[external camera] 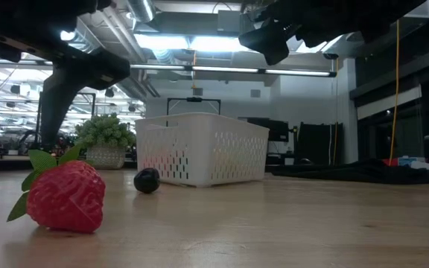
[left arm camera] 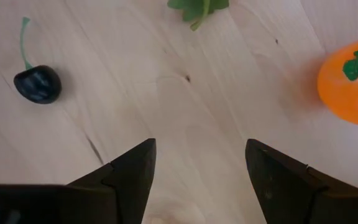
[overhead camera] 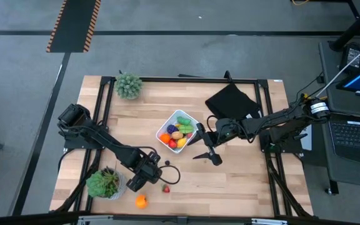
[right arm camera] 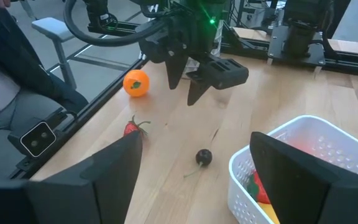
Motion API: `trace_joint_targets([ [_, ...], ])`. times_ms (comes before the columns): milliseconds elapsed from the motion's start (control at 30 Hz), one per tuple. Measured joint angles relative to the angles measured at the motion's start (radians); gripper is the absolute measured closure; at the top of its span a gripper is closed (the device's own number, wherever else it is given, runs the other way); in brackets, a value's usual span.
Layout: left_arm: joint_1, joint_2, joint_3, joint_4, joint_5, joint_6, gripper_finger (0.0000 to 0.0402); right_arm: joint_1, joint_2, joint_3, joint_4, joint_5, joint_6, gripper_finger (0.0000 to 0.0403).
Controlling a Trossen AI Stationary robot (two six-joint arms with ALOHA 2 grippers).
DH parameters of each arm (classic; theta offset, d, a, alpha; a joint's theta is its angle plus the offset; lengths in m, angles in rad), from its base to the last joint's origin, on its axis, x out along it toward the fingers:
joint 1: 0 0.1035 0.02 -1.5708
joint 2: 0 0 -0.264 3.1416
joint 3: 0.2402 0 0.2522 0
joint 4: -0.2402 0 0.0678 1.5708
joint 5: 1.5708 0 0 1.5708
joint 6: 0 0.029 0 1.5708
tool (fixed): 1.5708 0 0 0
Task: Pick and placing Produce into tupperware
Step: Put the orange into the white bin
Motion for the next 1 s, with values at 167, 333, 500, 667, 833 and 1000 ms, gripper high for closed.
trace_joint_targets([
  [167, 0.001, 0.0, 0.0, 0.0, -0.001, -0.009, 0.0162, 0.0, 0.0, 0.0, 0.0, 0.0, -0.006, 0.0103],
  [333, 0.004, 0.0, 0.03, -0.014, -0.001, -0.064, 0.0162, 0.0, 0.0, 0.0, 0.0, 0.0, -0.027, 0.0103],
  [500, 0.018, 0.0, 0.109, -0.062, -0.007, -0.182, 0.0162, 0.0, 0.0, 0.0, 0.0, 0.0, -0.027, 0.0103],
  [667, 0.005, 0.0, 0.137, -0.086, -0.056, -0.265, 0.0162, 0.0, 0.0, 0.0, -0.005, 0.0, -0.036, 0.0103],
  [833, -0.036, 0.0, 0.173, -0.117, -0.077, -0.359, 0.0162, 0.0, 0.0, 0.0, -0.014, -0.001, -0.067, 0.0103],
  [1000, -0.102, 0.0, 0.219, -0.153, -0.147, -0.487, 0.0162, 0.0, 0.0, 0.0, -0.015, -0.001, -0.078, 0.0103],
])
